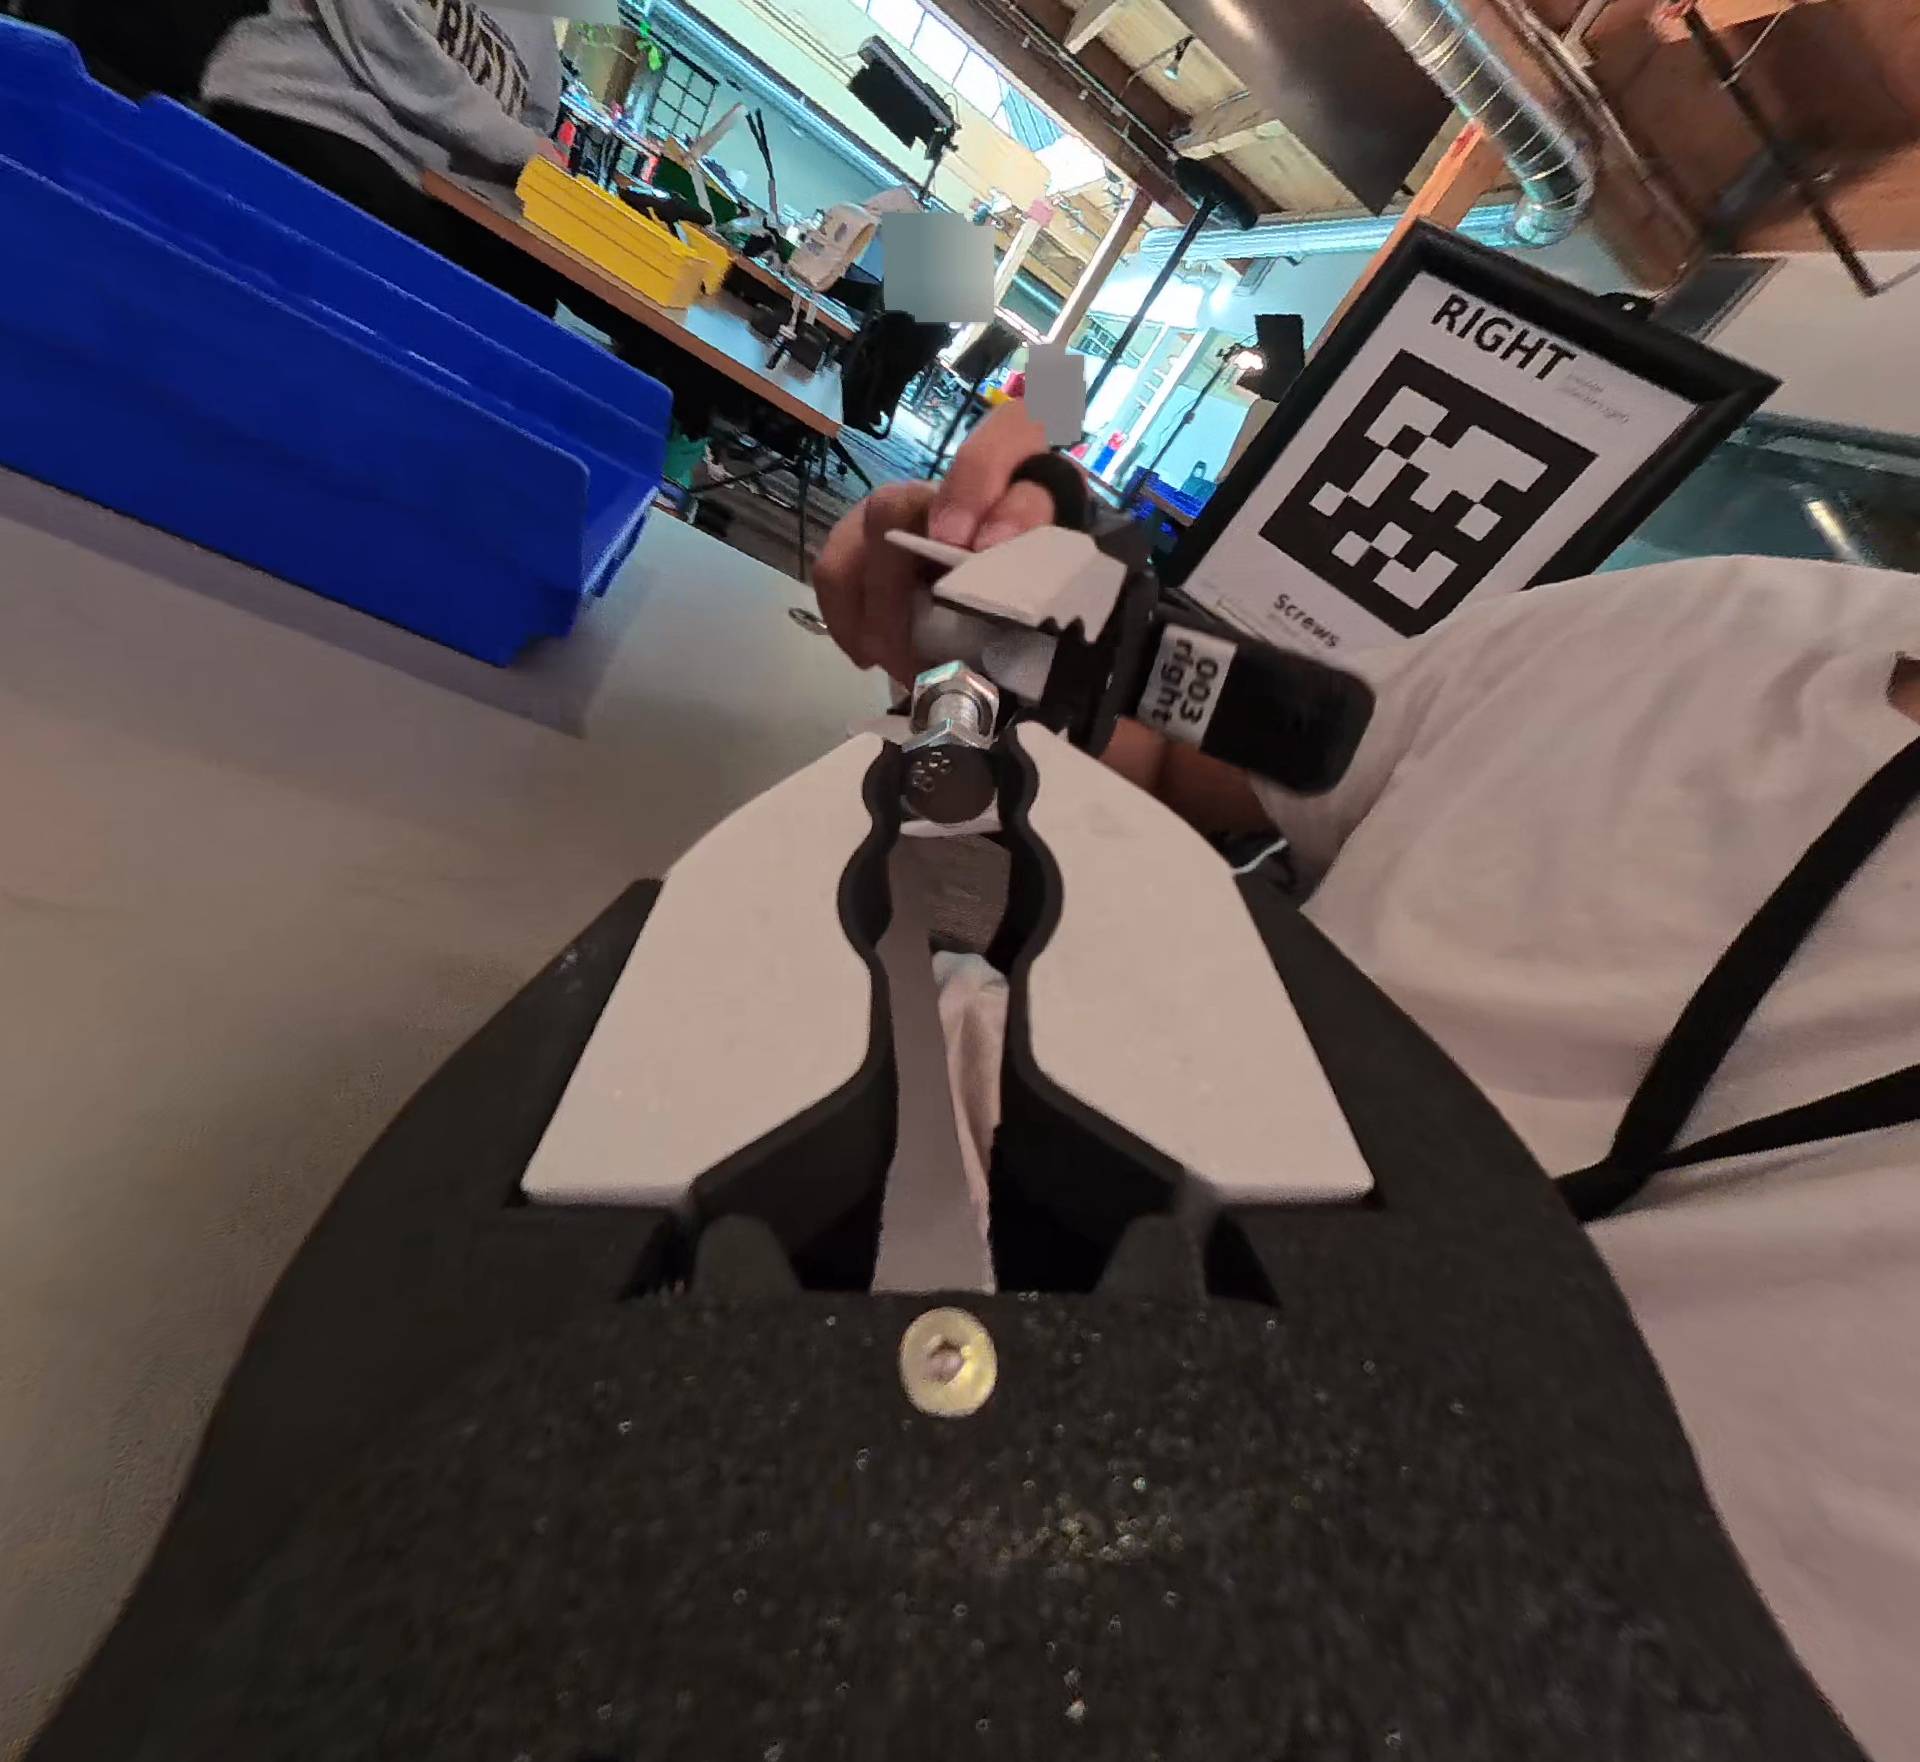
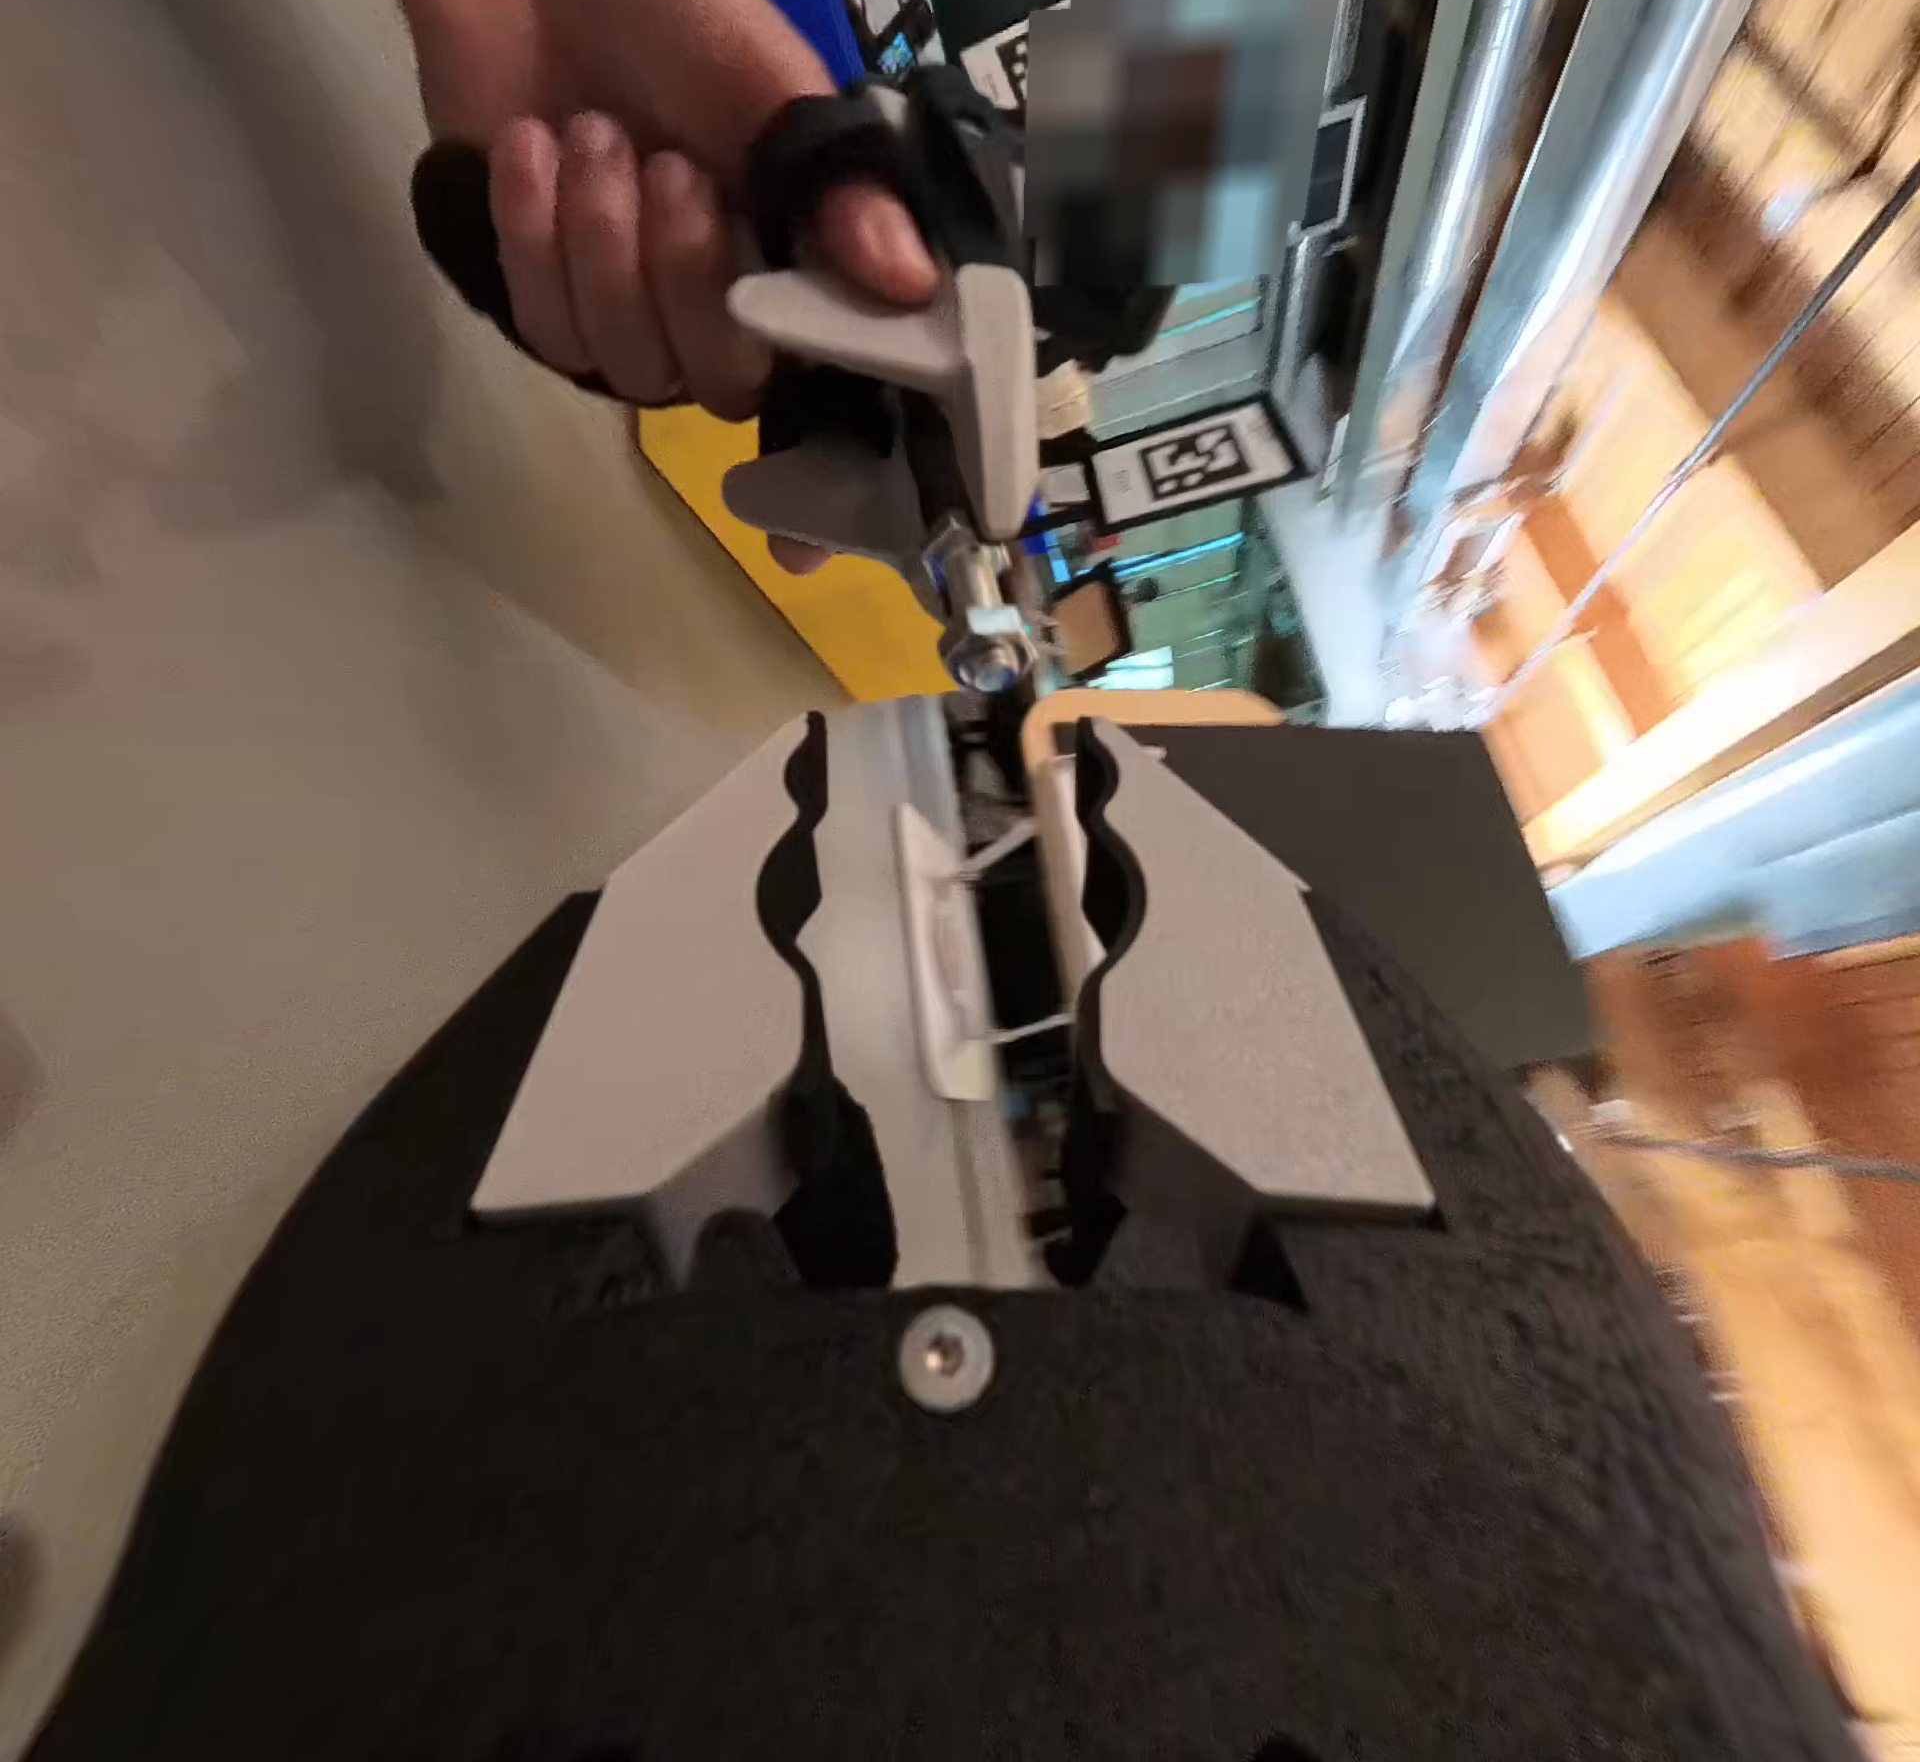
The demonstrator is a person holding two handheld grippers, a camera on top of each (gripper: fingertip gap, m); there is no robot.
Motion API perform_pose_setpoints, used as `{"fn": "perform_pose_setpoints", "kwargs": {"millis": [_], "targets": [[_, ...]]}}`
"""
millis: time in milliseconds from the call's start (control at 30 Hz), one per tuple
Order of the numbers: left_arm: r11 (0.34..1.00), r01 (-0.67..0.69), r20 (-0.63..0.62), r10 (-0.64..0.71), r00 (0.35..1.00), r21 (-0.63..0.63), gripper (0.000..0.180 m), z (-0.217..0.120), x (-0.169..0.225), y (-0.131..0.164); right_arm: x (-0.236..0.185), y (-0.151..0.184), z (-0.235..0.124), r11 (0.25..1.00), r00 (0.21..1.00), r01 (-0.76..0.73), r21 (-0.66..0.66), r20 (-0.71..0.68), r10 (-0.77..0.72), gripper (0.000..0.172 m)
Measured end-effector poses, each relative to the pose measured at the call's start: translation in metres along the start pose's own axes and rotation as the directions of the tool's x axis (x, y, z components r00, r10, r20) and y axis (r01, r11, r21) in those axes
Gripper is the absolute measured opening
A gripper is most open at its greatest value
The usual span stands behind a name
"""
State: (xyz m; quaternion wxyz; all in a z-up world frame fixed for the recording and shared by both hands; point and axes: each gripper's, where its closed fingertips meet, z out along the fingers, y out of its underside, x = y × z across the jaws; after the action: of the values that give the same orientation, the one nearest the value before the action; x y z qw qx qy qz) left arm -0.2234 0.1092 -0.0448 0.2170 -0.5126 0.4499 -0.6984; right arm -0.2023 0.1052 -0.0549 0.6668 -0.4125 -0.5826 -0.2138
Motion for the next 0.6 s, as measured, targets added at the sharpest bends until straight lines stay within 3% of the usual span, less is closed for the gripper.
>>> {"fn": "perform_pose_setpoints", "kwargs": {"millis": [100, 267, 367, 433, 467, 500, 533, 600], "targets": [[0.997, 0.063, -0.042, -0.064, 0.997, -0.035, 0.017, 0.005, 0.003, 0.008, -0.006, -0.013, -0.002, 0.979, 0.977, 0.204, 0.022, -0.061, -0.203, 0.039], [0.992, 0.066, -0.051, -0.071, 0.996, -0.104, 0.017, 0.011, 0.004, 0.021, -0.010, -0.013, 0.000, 0.975, 0.974, 0.220, 0.007, -0.048, -0.220, 0.017], [0.993, 0.024, -0.023, -0.027, 0.999, -0.115, 0.017, 0.011, 0.002, 0.022, -0.010, -0.009, 0.002, 1.000, 0.999, 0.018, 0.006, 0.029, -0.018, 0.017], [0.992, -0.049, 0.003, 0.049, 0.999, -0.120, 0.017, 0.010, 0.002, 0.020, -0.011, -0.009, 0.004, 0.969, 0.963, -0.247, 0.008, 0.115, 0.244, 0.017], [0.988, -0.092, 0.017, 0.095, 0.995, -0.124, 0.017, 0.009, 0.002, 0.019, -0.011, -0.010, 0.006, 0.906, 0.892, -0.424, 0.000, 0.171, 0.418, 0.017], [0.981, -0.142, 0.035, 0.148, 0.988, -0.131, 0.017, 0.007, 0.002, 0.017, -0.011, -0.011, 0.007, 0.789, 0.762, -0.613, -0.031, 0.239, 0.602, 0.017], [0.971, -0.194, 0.055, 0.204, 0.978, -0.140, 0.017, 0.006, 0.002, 0.016, -0.012, -0.011, 0.009, 0.624, 0.576, -0.777, -0.081, 0.307, 0.757, 0.017], [0.948, -0.283, 0.089, 0.298, 0.950, -0.146, 0.017, 0.004, 0.002, 0.012, -0.009, -0.014, 0.011, 0.191, 0.094, -0.959, -0.208, 0.404, 0.910, 0.017]]}}
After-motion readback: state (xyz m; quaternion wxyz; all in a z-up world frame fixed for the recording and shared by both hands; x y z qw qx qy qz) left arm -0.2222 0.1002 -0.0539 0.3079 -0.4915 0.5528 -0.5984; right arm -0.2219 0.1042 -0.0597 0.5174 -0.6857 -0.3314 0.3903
